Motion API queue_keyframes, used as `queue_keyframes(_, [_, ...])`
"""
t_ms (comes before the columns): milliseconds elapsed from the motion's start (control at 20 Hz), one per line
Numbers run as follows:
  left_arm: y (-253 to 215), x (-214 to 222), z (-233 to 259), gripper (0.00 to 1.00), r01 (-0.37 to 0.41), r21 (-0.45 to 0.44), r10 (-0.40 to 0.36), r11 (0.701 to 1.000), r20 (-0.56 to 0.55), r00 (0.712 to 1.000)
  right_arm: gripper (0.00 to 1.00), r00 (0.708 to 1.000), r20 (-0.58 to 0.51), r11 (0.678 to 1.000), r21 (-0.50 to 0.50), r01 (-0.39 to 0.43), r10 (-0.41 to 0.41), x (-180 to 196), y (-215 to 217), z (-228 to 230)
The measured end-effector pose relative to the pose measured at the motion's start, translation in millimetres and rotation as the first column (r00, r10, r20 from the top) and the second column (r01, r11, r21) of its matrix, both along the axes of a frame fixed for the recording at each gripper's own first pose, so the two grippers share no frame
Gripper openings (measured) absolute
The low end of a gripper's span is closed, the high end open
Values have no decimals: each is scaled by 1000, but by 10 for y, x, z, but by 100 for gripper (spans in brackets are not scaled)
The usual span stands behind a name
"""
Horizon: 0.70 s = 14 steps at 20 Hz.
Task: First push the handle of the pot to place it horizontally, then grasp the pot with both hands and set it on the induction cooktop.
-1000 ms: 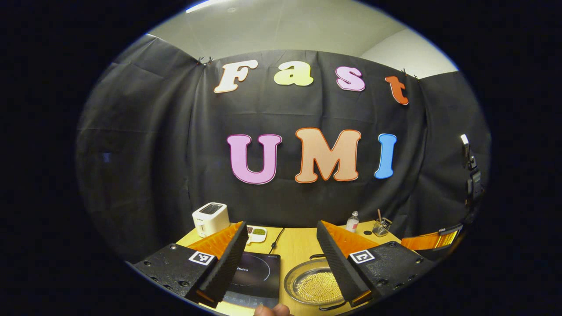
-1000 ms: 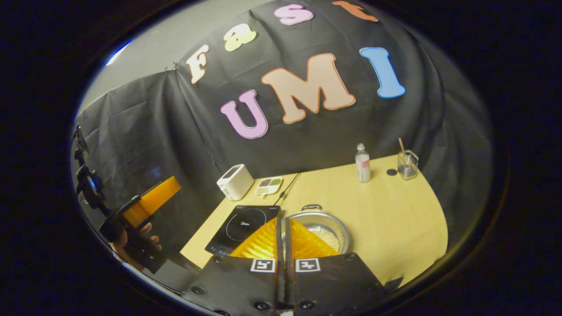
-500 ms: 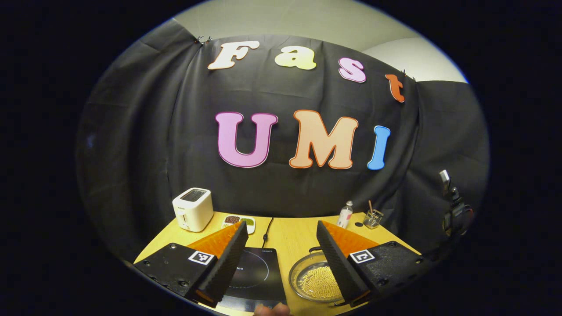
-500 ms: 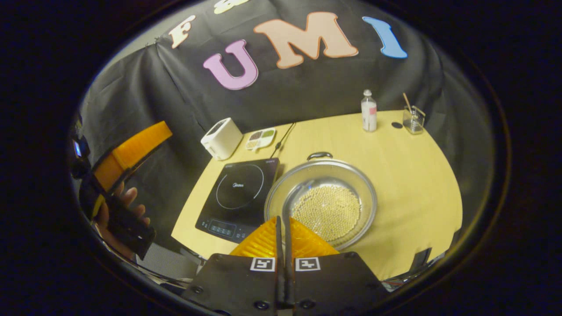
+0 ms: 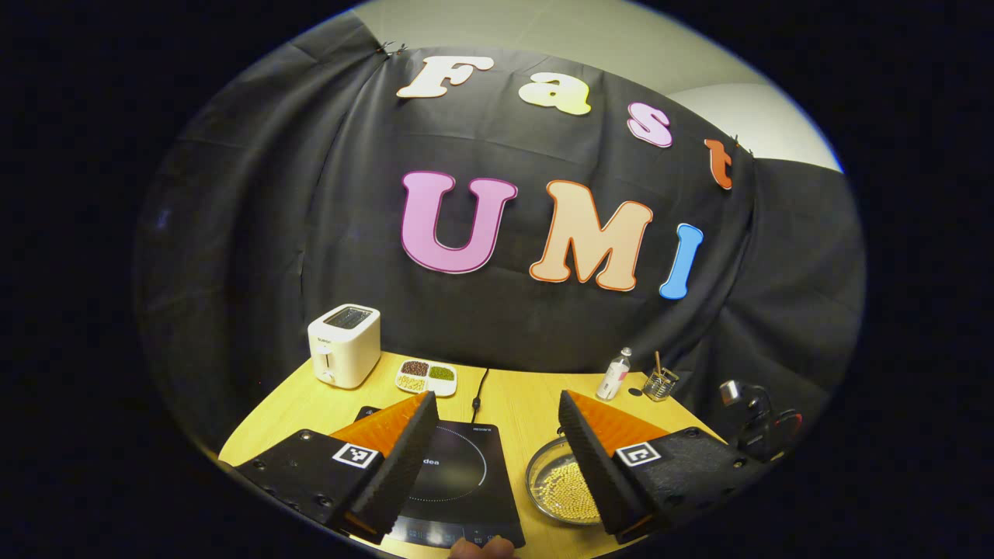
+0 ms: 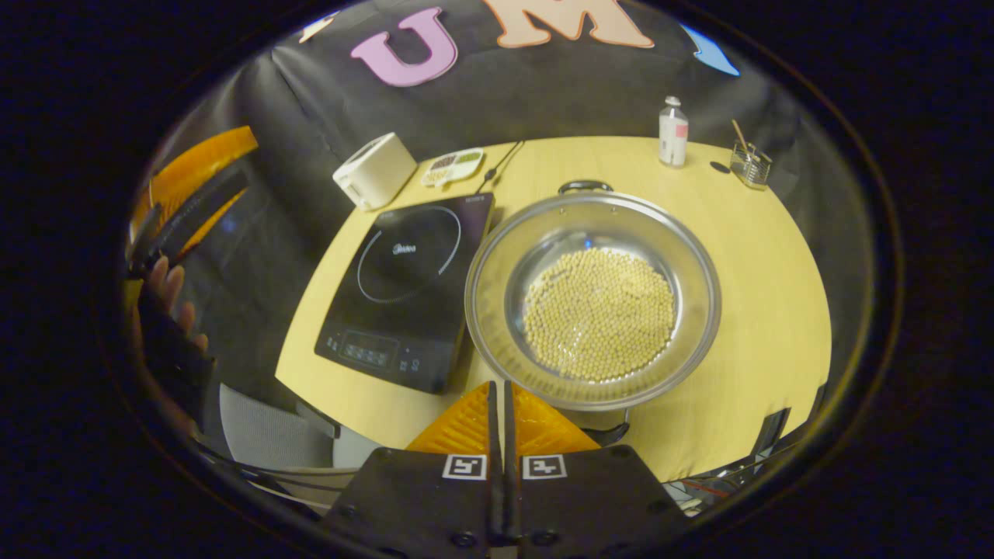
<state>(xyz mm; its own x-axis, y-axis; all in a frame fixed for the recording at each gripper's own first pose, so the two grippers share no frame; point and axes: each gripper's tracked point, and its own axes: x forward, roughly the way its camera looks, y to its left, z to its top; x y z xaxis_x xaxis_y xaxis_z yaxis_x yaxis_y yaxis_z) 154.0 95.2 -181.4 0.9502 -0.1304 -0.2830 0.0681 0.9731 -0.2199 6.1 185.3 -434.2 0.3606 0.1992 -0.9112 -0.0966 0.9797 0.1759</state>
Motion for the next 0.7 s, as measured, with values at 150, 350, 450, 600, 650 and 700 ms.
queue_keyframes(150, [142, -11, -29, 96, -19, -12, 19, 1000, -10, 1000, 0, 999, -51, 1000, -23, -18, 17, -148, 53, -207])
queue_keyframes(350, [244, -49, -53, 96, -26, -19, 26, 999, -16, 1000, 3, 994, -104, 999, -46, -30, 25, -257, 36, -486])
queue_keyframes(450, [285, -71, -60, 95, -30, -14, 30, 999, -18, 999, 3, 993, -122, 998, -62, -17, 9, -274, -34, -577])
queue_keyframes(600, [326, -101, -72, 95, -35, -8, 34, 999, -18, 999, 3, 992, -126, 999, -43, 22, -27, -256, -94, -616])
queue_keyframes(650, [335, -108, -70, 96, -36, -9, 36, 999, -20, 999, 3, 991, -129, 999, -43, 32, -38, -266, -134, -616])
queue_keyframes(700, [340, -125, -81, 95, -38, -9, 37, 999, -22, 999, 2, 990, -133, 998, -54, 38, -45, -261, -191, -629])
